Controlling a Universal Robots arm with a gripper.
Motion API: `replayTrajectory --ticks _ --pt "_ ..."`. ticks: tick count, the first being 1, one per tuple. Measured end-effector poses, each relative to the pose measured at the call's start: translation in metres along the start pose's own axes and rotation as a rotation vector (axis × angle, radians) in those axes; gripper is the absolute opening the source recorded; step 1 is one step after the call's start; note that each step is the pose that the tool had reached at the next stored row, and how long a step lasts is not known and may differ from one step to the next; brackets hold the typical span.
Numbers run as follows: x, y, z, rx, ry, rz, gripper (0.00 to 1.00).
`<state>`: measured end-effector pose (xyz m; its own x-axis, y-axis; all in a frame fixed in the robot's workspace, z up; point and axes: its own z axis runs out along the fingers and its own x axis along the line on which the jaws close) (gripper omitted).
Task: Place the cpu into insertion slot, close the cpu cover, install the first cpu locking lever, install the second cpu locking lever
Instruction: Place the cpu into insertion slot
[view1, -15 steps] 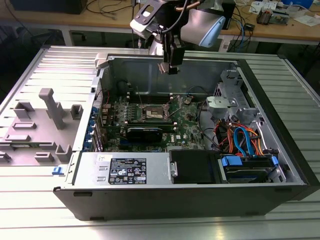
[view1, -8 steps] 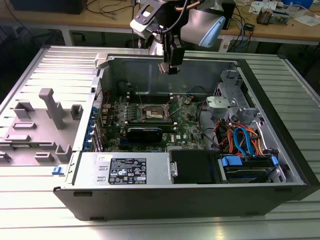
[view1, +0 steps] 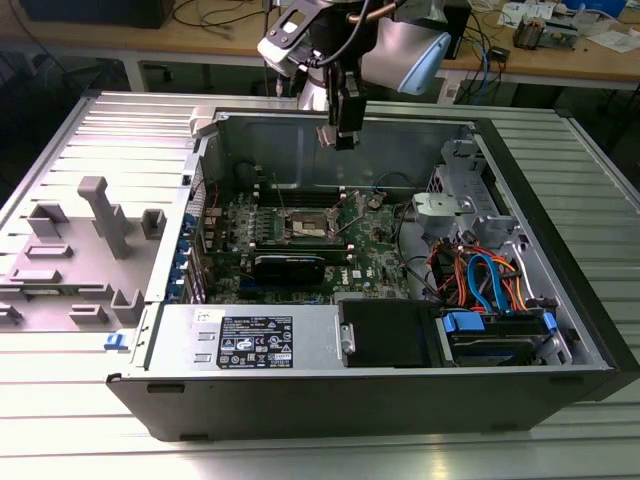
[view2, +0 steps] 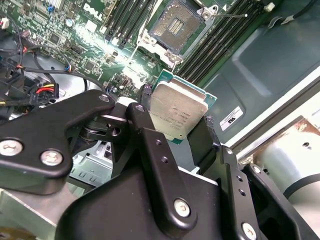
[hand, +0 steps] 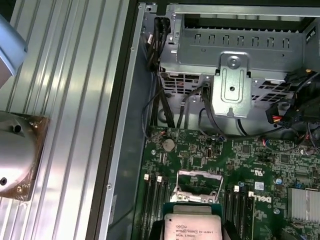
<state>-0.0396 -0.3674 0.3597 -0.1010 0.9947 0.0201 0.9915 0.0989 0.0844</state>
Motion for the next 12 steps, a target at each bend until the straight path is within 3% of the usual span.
replayTrajectory --ticks 9,12 --pt "-0.0041 -0.0011 0.0035 0.0009 -0.0036 0.044 0.54" --pt "-0.0041 -0.0016 0.0069 0.0109 -0.0049 0.069 0.54"
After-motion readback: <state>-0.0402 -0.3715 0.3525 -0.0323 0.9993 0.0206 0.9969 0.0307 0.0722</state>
